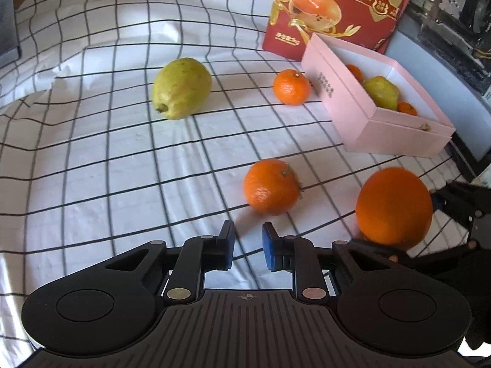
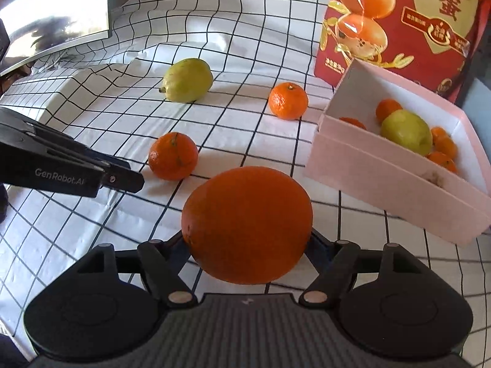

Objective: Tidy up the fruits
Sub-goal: 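Lift the orange with the right tool while the left tool regrasps the mandarin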

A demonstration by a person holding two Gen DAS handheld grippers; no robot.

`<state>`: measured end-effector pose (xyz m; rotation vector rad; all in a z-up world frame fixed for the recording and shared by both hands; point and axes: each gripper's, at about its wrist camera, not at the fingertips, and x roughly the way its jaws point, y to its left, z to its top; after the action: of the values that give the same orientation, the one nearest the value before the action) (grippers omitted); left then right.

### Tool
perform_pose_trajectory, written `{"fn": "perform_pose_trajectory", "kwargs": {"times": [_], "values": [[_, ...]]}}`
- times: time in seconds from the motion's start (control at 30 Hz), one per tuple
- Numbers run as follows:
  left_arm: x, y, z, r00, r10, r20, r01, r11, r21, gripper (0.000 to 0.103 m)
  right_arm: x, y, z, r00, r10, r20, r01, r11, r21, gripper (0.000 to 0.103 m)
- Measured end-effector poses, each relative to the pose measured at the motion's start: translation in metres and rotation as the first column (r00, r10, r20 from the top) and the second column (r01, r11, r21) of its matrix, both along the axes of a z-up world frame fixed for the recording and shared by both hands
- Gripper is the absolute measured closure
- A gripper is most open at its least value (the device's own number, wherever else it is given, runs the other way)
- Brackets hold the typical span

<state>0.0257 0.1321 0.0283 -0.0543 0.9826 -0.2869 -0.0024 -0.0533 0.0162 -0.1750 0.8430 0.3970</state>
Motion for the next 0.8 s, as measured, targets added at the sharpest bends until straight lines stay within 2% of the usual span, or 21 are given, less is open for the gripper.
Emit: {"fn": "perform_pose_trajectory", "kwargs": {"times": [0.07, 0.33, 0.6, 0.7, 0.8], "values": [[0.001, -0.002, 0.0, 1.0, -0.011, -0.001, 0.011, 1.0, -0.012, 0.078, -0.005, -0.004, 0.001, 1.0, -0.003, -0.004, 0.003, 1.0, -0.004, 0.027], [0.002, -0.017, 0.0, 0.999, -0.05, 0.016, 0.05, 0.999, 0.02, 0.076, -0.031, -0.016, -0.001, 0.999, -0.036, -0.02, 0.036, 0.999, -0.015, 0.027], [0.001, -0.02, 0.005, 0.996, -0.09, 0.006, 0.09, 0.996, 0.011, 0.075, -0.033, -0.017, -0.001, 0.998, -0.058, -0.016, 0.058, 0.998, -0.016, 0.027], [-0.009, -0.016, 0.02, 0.992, -0.092, 0.087, 0.092, 0.996, 0.007, 0.074, -0.036, -0.016, 0.0, 0.999, -0.049, -0.003, 0.049, 0.998, -0.038, 0.027], [-0.009, -0.021, 0.03, 0.978, -0.102, 0.182, 0.086, 0.992, 0.092, 0.074, -0.037, -0.016, 0.0, 0.999, -0.05, 0.003, 0.05, 0.998, -0.046, 0.026]]}}
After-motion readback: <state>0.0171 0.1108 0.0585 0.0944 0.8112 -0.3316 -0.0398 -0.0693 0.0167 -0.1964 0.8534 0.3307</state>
